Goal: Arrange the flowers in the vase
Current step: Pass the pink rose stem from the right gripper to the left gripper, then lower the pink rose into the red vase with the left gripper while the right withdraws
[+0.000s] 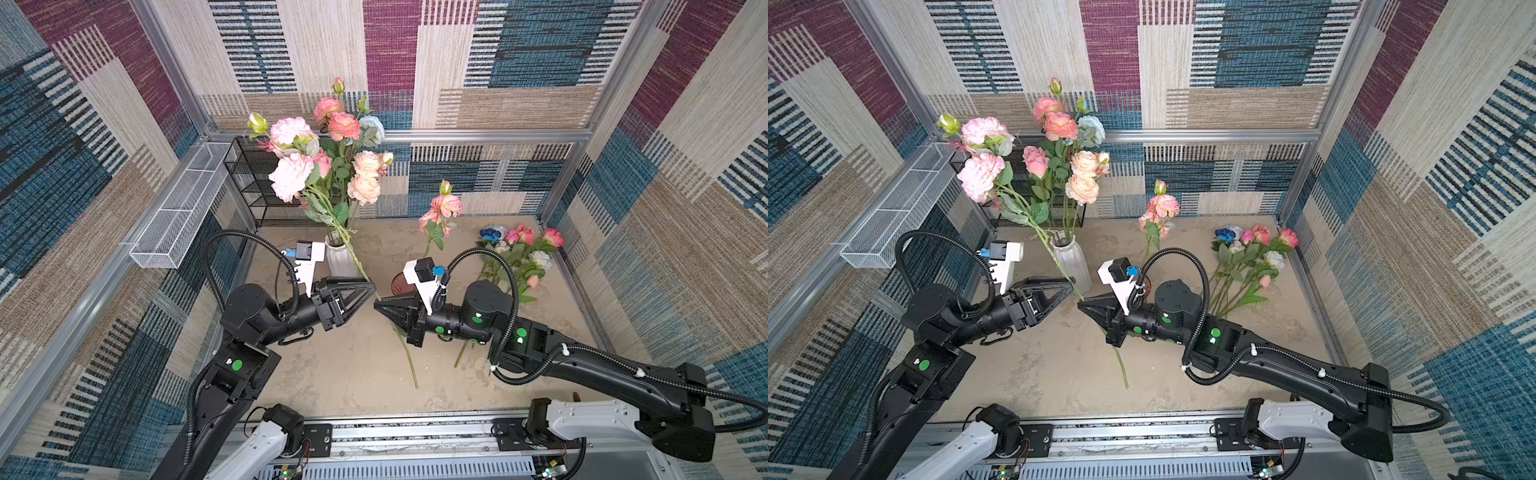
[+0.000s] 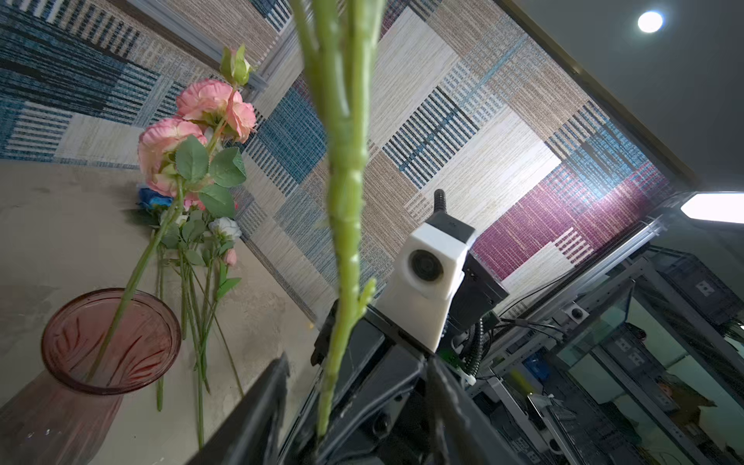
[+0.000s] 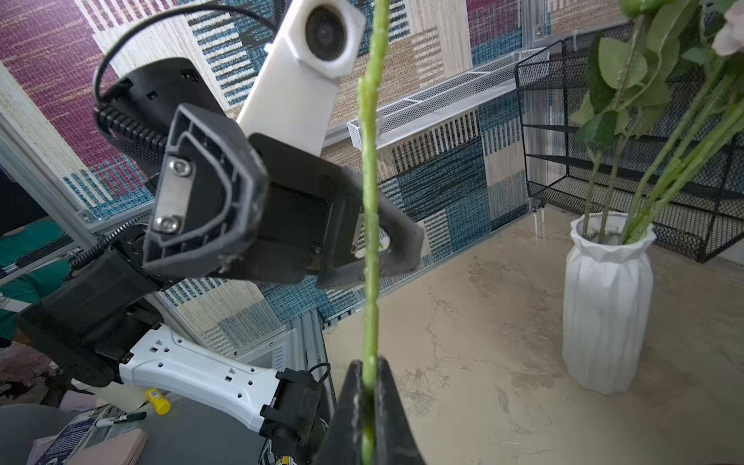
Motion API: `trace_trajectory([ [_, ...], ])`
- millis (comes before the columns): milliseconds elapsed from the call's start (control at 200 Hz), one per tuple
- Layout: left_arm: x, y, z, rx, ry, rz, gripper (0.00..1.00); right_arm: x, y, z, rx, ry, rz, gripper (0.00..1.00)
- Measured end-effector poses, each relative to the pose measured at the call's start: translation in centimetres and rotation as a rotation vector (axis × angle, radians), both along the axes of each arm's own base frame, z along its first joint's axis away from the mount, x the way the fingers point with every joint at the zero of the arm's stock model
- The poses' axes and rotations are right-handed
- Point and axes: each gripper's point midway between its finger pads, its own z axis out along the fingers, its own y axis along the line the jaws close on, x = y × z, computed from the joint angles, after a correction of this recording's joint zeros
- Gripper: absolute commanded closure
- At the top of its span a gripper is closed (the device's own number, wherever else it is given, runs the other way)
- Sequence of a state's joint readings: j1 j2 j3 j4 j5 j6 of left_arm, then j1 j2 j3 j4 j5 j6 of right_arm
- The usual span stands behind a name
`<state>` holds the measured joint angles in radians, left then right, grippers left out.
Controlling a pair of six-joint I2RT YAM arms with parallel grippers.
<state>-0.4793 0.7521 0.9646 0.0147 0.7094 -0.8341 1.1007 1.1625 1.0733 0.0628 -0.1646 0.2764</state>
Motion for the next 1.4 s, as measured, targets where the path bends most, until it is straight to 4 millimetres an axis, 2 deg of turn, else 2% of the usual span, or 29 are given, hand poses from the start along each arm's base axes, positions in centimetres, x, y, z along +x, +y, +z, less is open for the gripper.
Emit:
trace_trajectory([
  [160,0.5,-1.1,-0.4,0.022,-0.011,0.004,0.8,0.3,-0.1,-0.1,0.006,0.005,-0.022,1.0],
  [230,0.5,-1.1,-0.3,0.033,-0.02,0.018,0.9,0.2,-0.4,0.1,0.015,0.0,-0.036,0.95],
  [300,0.6,-0.9,0.0,0.046,-0.041,0.043,1.0,0.2,-0.9,0.3,0.027,-0.006,-0.05,0.83],
  [416,0.8,-0.6,0.5,0.065,-0.063,0.072,1.0,0.6,-2.0,-0.2,0.027,0.002,-0.099,0.54],
  [486,1.2,-0.5,1.4,0.068,-0.086,0.096,1.0,1.0,-2.8,-0.8,0.013,0.012,-0.138,0.46],
  [706,3.4,-1.0,4.3,0.13,-0.171,0.154,1.0,1.6,-7.1,-1.4,0.019,0.022,-0.283,0.45],
  [856,5.5,-1.6,6.8,0.191,-0.27,0.211,1.0,1.6,-10.6,0.2,0.075,0.004,-0.368,0.44],
  [1007,7.6,-2.3,8.4,0.25,-0.355,0.265,1.0,1.2,-13.8,1.8,0.134,-0.012,-0.434,0.44],
  [1107,9.4,-2.8,8.0,0.295,-0.38,0.302,1.0,1.0,-15.5,2.1,0.156,-0.015,-0.472,0.44],
  [1202,11.2,-3.4,6.6,0.347,-0.383,0.324,1.0,0.9,-16.8,2.4,0.174,-0.017,-0.5,0.45],
  [1397,14.1,-4.4,5.4,0.396,-0.398,0.376,1.0,0.8,-18.0,2.2,0.173,-0.012,-0.527,0.45],
])
